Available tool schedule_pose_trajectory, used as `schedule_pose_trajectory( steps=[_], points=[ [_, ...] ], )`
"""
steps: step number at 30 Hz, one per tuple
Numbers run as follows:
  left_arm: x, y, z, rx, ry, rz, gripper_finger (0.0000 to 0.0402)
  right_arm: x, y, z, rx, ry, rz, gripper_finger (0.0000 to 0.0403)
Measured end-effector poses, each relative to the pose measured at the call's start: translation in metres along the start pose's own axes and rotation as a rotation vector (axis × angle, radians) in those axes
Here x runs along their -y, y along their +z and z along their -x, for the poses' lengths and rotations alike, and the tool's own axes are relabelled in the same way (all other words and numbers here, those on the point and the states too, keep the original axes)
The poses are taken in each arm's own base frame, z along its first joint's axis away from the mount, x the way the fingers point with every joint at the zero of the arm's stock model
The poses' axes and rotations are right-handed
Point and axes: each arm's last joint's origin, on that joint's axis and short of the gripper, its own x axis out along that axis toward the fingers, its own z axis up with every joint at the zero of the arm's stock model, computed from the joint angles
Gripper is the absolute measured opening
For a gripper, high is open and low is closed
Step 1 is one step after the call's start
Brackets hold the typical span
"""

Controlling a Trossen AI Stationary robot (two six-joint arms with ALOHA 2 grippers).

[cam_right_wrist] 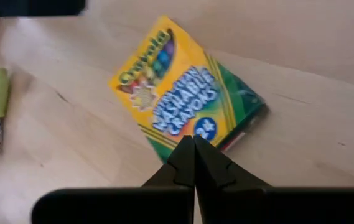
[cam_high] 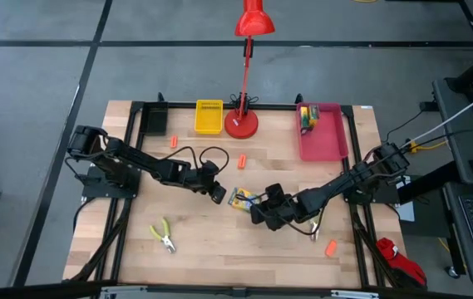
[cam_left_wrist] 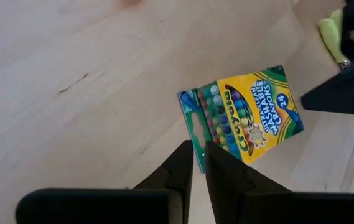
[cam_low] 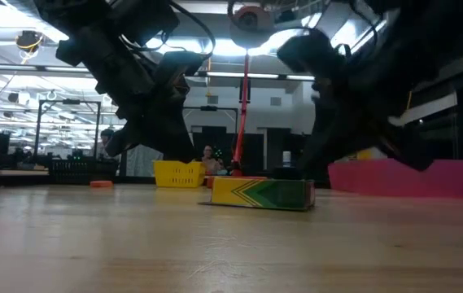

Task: Pick & Place School Supplies
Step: Put the yellow crayon box into the red bin

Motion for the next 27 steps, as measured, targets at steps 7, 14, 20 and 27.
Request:
schedule_pose_trajectory(
  steps=[7,14,20,27],
  points=[
    [-0.002,0.001,0.000,0.000,0.010,0.002,0.0035,0.017,-0.005,-0.006,-0.028,-0.011,-0.047,0.0000],
    [-0.003,0.001,0.000,-0.020,0.008,-0.001,0.0035,0.018,-0.007,-0.004,-0.034,-0.012,-0.058,0.0000],
    [0.000,0.001,0.000,-0.054,-0.035,-0.038,0.0048,0.020,-0.008,-0.002,-0.040,-0.033,-0.038,0.0000],
    [0.002,0.002,0.000,-0.059,-0.073,-0.035,0.0085,0.027,-0.022,0.006,-0.053,-0.070,-0.054,0.0000]
  ],
)
